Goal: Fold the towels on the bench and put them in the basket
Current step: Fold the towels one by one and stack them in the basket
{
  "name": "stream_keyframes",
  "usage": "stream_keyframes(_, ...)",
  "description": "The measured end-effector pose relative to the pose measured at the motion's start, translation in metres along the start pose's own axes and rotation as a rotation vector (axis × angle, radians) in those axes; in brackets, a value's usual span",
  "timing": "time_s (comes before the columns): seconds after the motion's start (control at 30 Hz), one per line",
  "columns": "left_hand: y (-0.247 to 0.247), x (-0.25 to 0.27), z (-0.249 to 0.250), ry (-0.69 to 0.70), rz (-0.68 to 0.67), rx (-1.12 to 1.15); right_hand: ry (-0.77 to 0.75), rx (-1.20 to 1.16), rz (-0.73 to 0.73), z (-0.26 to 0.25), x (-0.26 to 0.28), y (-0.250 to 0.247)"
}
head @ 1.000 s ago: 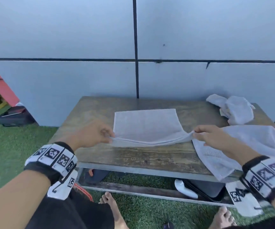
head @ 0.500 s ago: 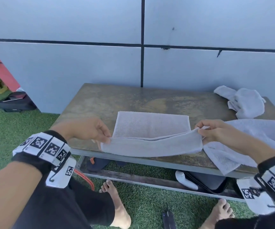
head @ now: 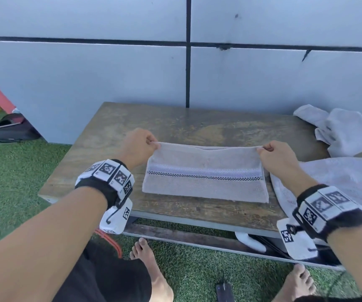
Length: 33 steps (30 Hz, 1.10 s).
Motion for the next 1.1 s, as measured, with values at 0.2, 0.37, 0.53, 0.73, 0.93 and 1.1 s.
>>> stream_keyframes(0.2,0.018,-0.022,-0.013,-0.024,0.010,-0.057,0.040,0.068,-0.011,0.007,-0.014,0.013)
stream_keyframes(0.37,0.024,-0.031,-0.021,-0.063,0.028,-0.098,0.030,0.136,-0.031,0.010,-0.020,0.019)
stream_keyframes(0.53,0.026,-0.034,-0.020,-0.064,0.038,-0.104,0.013,0.184,-0.029,0.013,-0.026,0.021)
stream_keyframes(0.73,0.021,-0.034,-0.009,-0.014,0.060,-0.133,-0.015,0.172,-0.008,0.014,-0.027,0.019)
stream_keyframes(0.93,0.019,-0.038,0.000,0.023,0.053,-0.144,-0.053,0.107,-0.019,0.013,-0.028,0.016)
stream_keyframes(1.1,0.022,-0.047,0.002,0.041,-0.003,-0.177,-0.063,0.090,-0.005,0.014,-0.031,0.016)
Point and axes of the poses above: each hand's wrist, its own x-axis away from the middle knuckle, its own y-axis out of the palm, z = x × y, the point moved 8 cm from there along -x, towards the middle knuckle, and after that the axes turned 5 degrees about -z, right-handed, at the moved point
